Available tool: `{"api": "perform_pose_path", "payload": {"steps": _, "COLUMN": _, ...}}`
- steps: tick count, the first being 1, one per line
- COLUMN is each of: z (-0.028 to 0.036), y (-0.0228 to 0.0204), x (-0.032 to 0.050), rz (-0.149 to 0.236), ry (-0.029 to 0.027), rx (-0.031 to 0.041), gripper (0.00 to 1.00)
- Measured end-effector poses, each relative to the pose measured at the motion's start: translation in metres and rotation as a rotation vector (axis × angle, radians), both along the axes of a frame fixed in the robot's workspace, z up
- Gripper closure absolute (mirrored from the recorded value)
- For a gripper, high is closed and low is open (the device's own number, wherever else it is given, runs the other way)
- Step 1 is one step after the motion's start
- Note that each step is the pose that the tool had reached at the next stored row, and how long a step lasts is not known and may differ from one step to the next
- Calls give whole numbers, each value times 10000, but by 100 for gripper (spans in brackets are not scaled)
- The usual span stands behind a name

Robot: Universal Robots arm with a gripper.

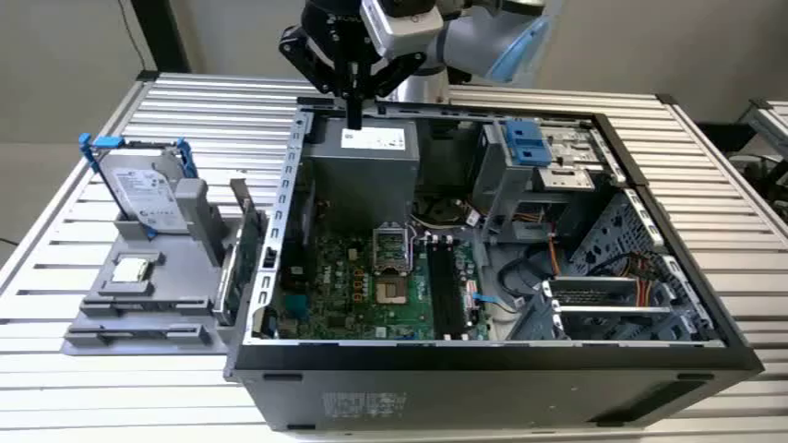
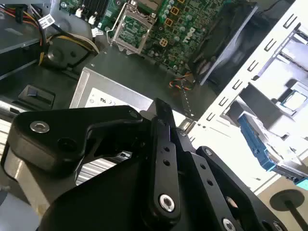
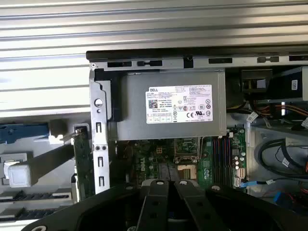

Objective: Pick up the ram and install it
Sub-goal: 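Reach for the ram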

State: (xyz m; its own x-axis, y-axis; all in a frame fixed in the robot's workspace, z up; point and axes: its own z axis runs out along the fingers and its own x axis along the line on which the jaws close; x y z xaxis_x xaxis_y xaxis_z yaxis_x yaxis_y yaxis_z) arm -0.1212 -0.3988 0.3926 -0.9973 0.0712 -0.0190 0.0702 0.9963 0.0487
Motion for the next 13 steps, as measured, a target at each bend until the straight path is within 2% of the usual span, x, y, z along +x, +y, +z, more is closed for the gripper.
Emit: {"api": "perform_pose_path", "payload": {"steps": 13, "z": 0, "y": 0, "x": -21, "rz": 0, "ry": 0, "rx": 0, "gripper": 100}}
